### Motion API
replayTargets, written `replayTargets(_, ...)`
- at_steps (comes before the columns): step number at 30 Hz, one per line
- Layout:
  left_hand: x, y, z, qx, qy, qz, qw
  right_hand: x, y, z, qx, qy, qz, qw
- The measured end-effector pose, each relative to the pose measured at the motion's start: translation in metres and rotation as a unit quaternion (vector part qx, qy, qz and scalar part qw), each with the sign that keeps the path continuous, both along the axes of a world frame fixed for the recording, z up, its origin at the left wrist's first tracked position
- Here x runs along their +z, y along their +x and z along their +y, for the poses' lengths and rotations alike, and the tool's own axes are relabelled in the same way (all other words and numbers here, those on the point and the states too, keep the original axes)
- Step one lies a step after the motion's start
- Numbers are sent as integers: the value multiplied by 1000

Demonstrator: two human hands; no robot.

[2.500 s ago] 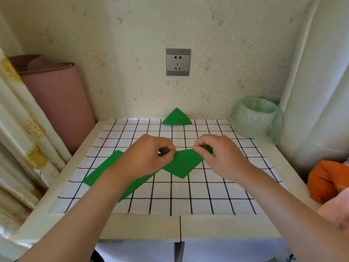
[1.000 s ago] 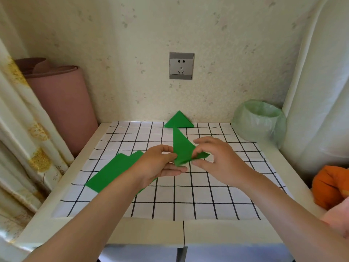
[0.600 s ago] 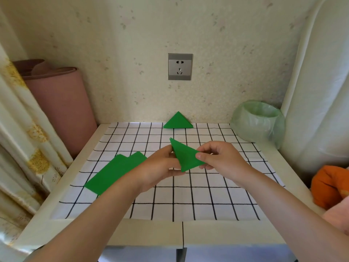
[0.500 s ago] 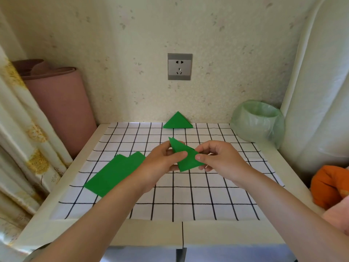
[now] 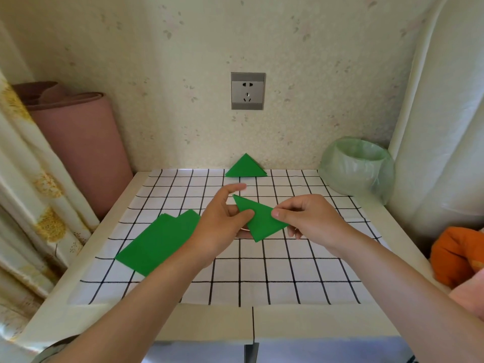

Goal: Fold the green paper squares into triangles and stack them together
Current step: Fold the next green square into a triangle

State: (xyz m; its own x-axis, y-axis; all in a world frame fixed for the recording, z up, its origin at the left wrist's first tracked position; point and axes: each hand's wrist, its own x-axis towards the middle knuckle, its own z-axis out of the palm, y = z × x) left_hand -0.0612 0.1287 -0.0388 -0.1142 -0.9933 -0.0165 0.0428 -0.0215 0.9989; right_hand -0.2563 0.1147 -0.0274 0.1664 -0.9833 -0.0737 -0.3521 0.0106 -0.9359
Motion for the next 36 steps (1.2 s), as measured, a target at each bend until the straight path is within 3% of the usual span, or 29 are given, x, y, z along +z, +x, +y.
replayTargets(6,5,14,-4,10,-52,-57,997,2,-5,-2,7,5,-7,1000)
replayTargets(21,12,32,-6,-54,-15,-112,992,0,-14,-5,58,35,14,998)
replayTargets(27,-19,26,-14,-28,17,-235,972,-26,-7,-14,67,23,144,987)
replayTargets(36,-51,20,-22,-93,-82,-438,890,-56,3,-18,91,-27,360,928)
